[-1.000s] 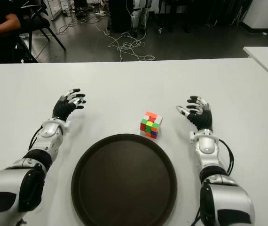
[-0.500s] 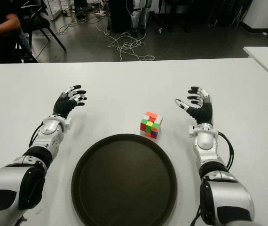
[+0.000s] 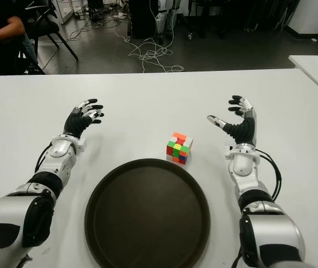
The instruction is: Pick up the Rubik's Cube and put it in the plate
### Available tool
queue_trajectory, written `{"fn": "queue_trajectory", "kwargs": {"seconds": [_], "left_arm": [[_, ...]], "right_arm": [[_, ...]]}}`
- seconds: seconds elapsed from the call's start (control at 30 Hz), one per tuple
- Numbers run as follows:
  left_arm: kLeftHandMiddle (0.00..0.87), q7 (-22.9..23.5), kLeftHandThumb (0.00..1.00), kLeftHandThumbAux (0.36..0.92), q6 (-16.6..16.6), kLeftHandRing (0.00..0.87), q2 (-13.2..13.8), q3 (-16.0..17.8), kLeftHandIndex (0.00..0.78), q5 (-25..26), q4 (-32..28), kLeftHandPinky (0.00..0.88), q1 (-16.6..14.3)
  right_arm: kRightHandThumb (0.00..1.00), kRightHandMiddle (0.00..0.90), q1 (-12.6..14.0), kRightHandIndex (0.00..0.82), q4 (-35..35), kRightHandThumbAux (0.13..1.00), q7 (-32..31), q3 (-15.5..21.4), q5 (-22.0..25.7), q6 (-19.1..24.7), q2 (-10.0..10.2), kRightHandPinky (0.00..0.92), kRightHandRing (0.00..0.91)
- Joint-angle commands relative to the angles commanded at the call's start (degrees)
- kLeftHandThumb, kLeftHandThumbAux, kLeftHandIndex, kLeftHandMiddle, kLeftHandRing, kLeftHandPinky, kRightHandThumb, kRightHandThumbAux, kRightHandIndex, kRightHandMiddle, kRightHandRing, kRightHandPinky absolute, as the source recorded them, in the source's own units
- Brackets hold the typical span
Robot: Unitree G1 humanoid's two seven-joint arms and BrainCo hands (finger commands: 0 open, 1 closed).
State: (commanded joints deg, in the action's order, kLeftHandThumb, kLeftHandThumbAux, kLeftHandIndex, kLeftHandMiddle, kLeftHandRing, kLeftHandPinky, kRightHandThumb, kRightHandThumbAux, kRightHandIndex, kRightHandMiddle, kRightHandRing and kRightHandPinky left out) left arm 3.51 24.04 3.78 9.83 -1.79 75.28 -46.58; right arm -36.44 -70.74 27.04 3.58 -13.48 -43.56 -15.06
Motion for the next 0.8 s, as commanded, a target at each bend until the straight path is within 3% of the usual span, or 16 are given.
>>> {"fn": "queue_trajectory", "kwargs": {"seconds": [0.47,0.8], "left_arm": [[0.295,0.13,0.264,0.718,0.21,0.342,-0.19,0.00,0.208,0.38,-0.18,0.378,0.16],[0.303,-0.11,0.267,0.706,0.34,0.341,-0.12,0.10,0.211,0.50,-0.36,0.374,0.33]], "right_arm": [[0.018,0.346,0.99,0.304,1.10,0.806,4.80,-1.97,-2.66,-2.92,-0.64,0.289,0.339],[0.045,0.325,1.61,0.283,1.52,0.830,4.06,-3.29,-3.60,-5.06,-1.08,0.315,0.326]]}}
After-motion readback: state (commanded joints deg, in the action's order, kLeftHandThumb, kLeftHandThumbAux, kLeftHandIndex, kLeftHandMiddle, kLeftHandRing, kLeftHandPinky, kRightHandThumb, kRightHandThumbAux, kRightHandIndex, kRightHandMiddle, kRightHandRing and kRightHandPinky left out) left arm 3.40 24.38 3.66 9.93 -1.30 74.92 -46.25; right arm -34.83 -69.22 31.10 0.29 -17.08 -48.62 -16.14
